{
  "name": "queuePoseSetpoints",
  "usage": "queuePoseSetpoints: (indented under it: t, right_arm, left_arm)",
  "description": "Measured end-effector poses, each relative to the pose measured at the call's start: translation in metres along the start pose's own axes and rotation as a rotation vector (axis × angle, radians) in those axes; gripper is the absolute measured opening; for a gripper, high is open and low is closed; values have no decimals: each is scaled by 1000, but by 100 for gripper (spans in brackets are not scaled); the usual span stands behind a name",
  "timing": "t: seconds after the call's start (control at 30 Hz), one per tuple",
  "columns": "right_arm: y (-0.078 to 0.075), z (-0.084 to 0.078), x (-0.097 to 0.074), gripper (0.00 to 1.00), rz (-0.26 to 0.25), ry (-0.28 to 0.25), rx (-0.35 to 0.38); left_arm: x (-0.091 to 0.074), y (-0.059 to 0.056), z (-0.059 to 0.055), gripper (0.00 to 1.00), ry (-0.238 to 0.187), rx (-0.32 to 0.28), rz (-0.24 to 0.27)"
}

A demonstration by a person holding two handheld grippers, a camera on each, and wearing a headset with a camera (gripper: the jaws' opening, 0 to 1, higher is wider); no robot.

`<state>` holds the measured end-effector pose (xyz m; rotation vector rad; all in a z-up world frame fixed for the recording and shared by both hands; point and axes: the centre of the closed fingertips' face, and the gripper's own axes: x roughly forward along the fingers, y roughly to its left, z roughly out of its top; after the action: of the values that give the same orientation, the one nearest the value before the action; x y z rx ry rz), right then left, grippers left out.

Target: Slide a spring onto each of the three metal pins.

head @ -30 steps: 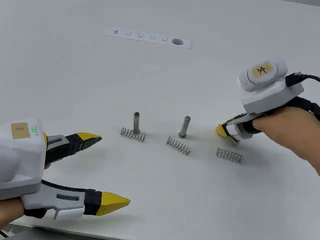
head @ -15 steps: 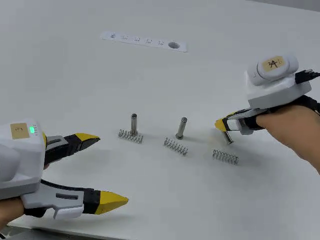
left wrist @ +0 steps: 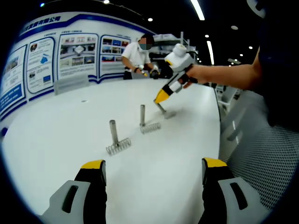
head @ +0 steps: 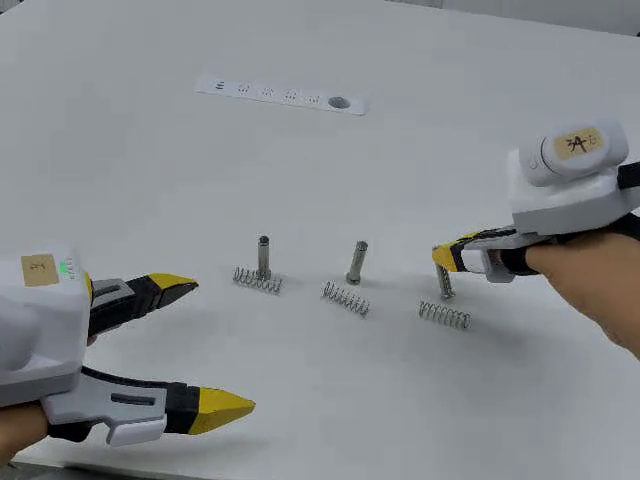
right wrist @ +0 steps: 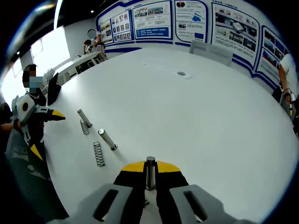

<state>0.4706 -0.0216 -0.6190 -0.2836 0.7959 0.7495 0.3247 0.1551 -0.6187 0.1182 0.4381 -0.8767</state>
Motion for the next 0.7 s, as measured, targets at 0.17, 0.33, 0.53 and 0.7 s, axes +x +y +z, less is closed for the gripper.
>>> queuePoseSetpoints:
  t: [0.17,0.33,0.53,0.7]
  right_arm:
    - [1,-4,0,8,1,2,-1]
    - [0,-4,-2,8,0,-9,-7]
    - [1,-3,-6,8,6,-26,-6]
    - [2,-3,-11,8,18,-50,5]
  left_arm:
    - [-1,0,1,86,-1,2,3]
    - [-1,0,1,86,2,4,3]
    - [-1,1,1,86,5,5,5]
    - [-1,0,2,86,6,8,4]
